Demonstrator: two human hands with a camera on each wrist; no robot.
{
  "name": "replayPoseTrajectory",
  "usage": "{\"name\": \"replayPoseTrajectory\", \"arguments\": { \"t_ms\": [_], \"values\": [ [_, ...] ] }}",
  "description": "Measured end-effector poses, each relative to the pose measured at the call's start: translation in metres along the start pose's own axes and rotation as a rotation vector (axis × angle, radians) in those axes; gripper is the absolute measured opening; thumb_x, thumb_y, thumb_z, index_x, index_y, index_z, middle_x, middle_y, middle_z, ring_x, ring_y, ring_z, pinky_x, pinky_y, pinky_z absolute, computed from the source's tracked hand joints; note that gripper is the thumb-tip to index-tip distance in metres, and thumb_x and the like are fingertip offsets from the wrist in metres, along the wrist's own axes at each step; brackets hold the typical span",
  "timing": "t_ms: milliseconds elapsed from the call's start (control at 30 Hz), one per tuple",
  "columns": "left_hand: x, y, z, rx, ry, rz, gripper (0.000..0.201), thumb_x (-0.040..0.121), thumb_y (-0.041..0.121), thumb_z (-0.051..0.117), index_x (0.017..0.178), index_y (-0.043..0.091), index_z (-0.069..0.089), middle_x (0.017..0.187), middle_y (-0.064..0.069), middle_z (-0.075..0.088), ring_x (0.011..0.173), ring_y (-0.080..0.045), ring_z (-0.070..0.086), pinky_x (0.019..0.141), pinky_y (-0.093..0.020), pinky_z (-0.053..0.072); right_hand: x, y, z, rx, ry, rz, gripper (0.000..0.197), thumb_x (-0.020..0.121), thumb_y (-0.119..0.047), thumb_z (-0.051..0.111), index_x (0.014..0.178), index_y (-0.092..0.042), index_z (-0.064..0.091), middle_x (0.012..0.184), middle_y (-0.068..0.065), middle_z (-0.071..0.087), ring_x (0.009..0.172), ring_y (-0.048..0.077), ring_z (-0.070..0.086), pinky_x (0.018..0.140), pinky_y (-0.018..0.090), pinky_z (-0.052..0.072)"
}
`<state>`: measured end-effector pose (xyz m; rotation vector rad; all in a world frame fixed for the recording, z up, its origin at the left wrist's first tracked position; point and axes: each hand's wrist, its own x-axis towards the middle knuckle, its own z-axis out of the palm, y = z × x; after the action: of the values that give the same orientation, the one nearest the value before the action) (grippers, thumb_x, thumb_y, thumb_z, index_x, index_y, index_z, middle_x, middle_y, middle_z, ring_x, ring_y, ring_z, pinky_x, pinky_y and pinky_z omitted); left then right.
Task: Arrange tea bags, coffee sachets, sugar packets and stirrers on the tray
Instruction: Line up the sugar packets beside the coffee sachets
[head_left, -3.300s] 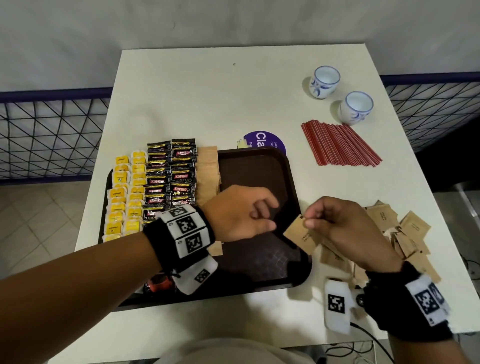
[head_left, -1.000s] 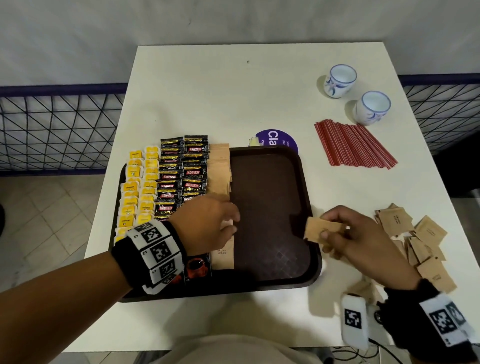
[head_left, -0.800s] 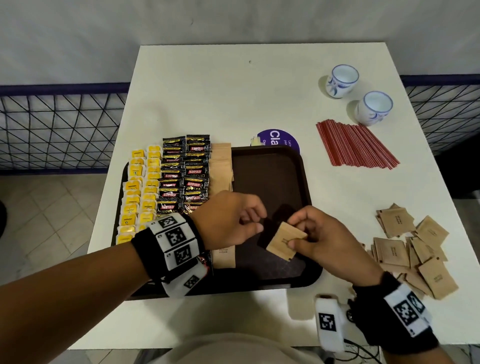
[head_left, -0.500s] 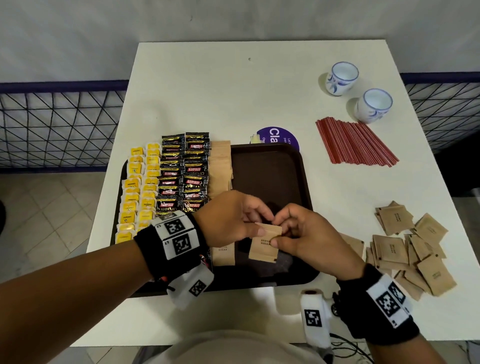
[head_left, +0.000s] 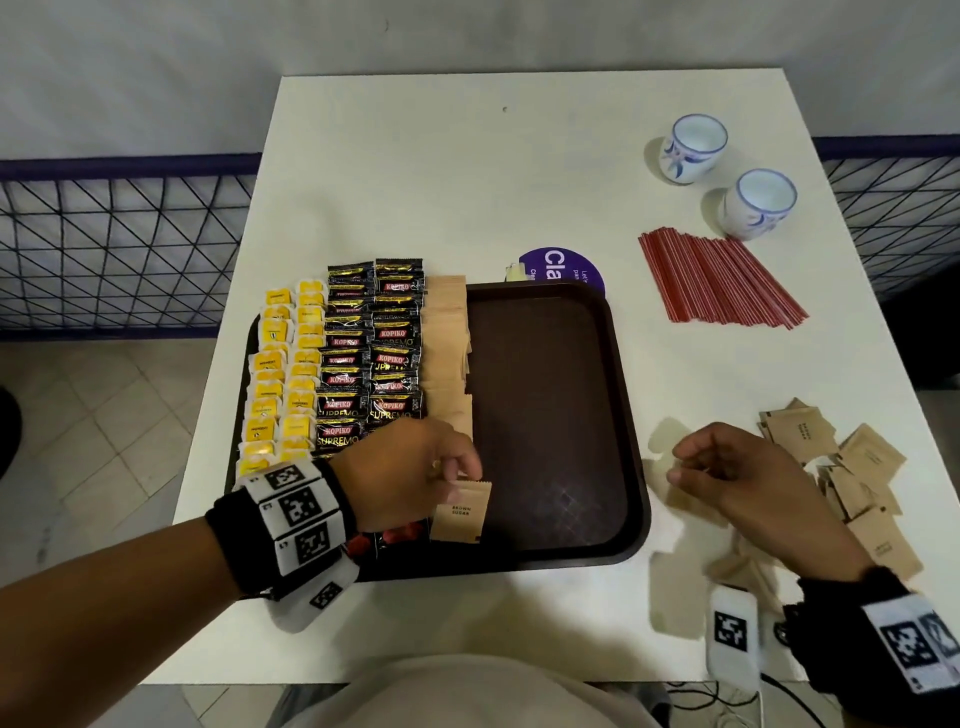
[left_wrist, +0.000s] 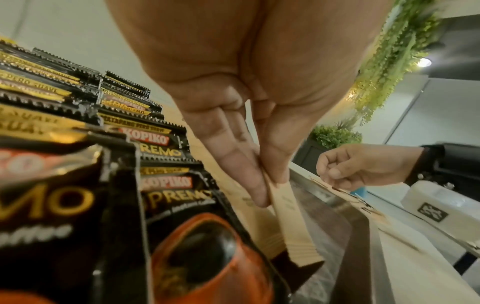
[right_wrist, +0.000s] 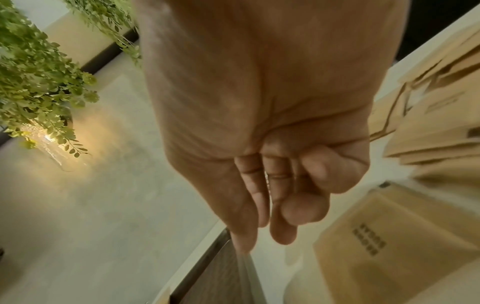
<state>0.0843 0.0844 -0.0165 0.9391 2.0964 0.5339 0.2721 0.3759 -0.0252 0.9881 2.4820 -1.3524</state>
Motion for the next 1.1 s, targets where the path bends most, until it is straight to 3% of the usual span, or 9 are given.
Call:
{"name": "replayPoseTrajectory", "arguments": {
  "t_ms": [133, 233, 367, 533, 633, 733, 900, 1000, 1100],
  "values": [
    [-0.002, 0.0, 0.005, 0.247, -0.024, 0.034, 0.017, 0.087, 0.03, 0.066, 0.103, 0.035, 0.065, 0.089, 0.018, 0.057, 0.082, -0.002, 0.056, 0.077, -0.023, 0.05, -0.001, 0.008, -0.007, -0.047, 0.049, 0.036, 0.014, 0.084, -0.013, 0.077, 0.085, -0.023, 0.067, 0.076, -0.003, 0.07, 0.073, 0.015, 0.066, 0.062, 0.025, 0.045],
    [-0.003, -0.003, 0.004, 0.388, -0.011, 0.064, 0.021, 0.088, 0.034, 0.061, 0.108, 0.036, 0.061, 0.094, 0.018, 0.056, 0.092, -0.006, 0.057, 0.081, -0.026, 0.049, -0.003, 0.013, -0.012, -0.144, 0.094, 0.062, 0.016, 0.081, -0.022, 0.079, 0.09, -0.025, 0.065, 0.084, -0.005, 0.068, 0.077, 0.015, 0.065, 0.062, 0.027, 0.044],
    [-0.003, -0.005, 0.003, 0.475, -0.012, 0.081, 0.026, 0.089, 0.033, 0.057, 0.115, 0.037, 0.059, 0.108, 0.016, 0.058, 0.103, -0.008, 0.055, 0.088, -0.025, 0.044, -0.003, 0.023, -0.015, -0.271, 0.087, 0.077, 0.037, 0.073, -0.027, 0.085, 0.102, -0.025, 0.062, 0.1, -0.006, 0.057, 0.083, 0.003, 0.054, 0.072, 0.032, 0.042],
    [-0.001, -0.005, 0.004, 0.508, 0.029, 0.162, 0.032, 0.088, 0.036, 0.057, 0.119, 0.041, 0.058, 0.121, 0.015, 0.052, 0.113, -0.01, 0.049, 0.093, -0.03, 0.039, -0.003, 0.031, -0.014, -0.347, 0.07, 0.059, 0.043, 0.074, -0.024, 0.084, 0.111, -0.022, 0.062, 0.105, -0.002, 0.052, 0.083, 0.009, 0.055, 0.075, 0.032, 0.042],
    [0.007, 0.005, -0.003, 0.625, -0.105, 0.267, 0.038, 0.089, 0.042, 0.051, 0.127, 0.046, 0.052, 0.142, 0.017, 0.038, 0.131, -0.01, 0.034, 0.103, -0.036, 0.028, -0.003, 0.031, -0.012, -0.397, 0.042, 0.075, 0.044, 0.075, -0.025, 0.083, 0.114, -0.023, 0.062, 0.106, -0.003, 0.051, 0.09, 0.017, 0.057, 0.077, 0.03, 0.04],
    [0.015, 0.012, -0.005, 0.712, -0.232, 0.322, 0.037, 0.089, 0.041, 0.049, 0.126, 0.047, 0.052, 0.146, 0.018, 0.033, 0.135, -0.009, 0.027, 0.104, -0.042, 0.025, -0.003, 0.034, -0.009, -0.449, 0.026, 0.09, 0.048, 0.074, -0.026, 0.083, 0.117, -0.026, 0.06, 0.11, -0.003, 0.049, 0.101, 0.022, 0.056, 0.081, 0.033, 0.043],
    [0.016, 0.011, 0.002, 0.694, -0.247, 0.33, 0.046, 0.081, 0.05, 0.031, 0.117, 0.043, 0.06, 0.133, 0.017, 0.042, 0.128, -0.01, 0.034, 0.096, -0.036, 0.025, -0.003, 0.03, -0.002, -0.47, 0.034, -0.032, 0.037, 0.072, -0.012, 0.083, 0.102, -0.019, 0.061, 0.096, -0.008, 0.044, 0.101, 0.022, 0.049, 0.083, 0.035, 0.04],
    [0.023, 0.016, 0.001, 0.651, -0.193, 0.354, 0.036, 0.086, 0.047, 0.046, 0.12, 0.041, 0.058, 0.13, 0.016, 0.044, 0.123, -0.009, 0.039, 0.094, -0.033, 0.026, 0.0, 0.029, -0.001, -0.458, 0.046, -0.059, 0.028, 0.074, -0.007, 0.077, 0.089, -0.019, 0.057, 0.093, -0.004, 0.05, 0.093, 0.022, 0.05, 0.072, 0.031, 0.036],
    [0.036, 0.027, -0.001, 0.56, -0.096, 0.355, 0.032, 0.09, 0.047, 0.054, 0.12, 0.038, 0.059, 0.124, 0.016, 0.048, 0.116, -0.007, 0.045, 0.097, -0.032, 0.033, 0.005, 0.029, -0.007, -0.35, 0.06, -0.008, 0.021, 0.085, -0.006, 0.066, 0.078, -0.024, 0.056, 0.082, -0.008, 0.062, 0.08, 0.01, 0.059, 0.06, 0.024, 0.038]
  ]
}}
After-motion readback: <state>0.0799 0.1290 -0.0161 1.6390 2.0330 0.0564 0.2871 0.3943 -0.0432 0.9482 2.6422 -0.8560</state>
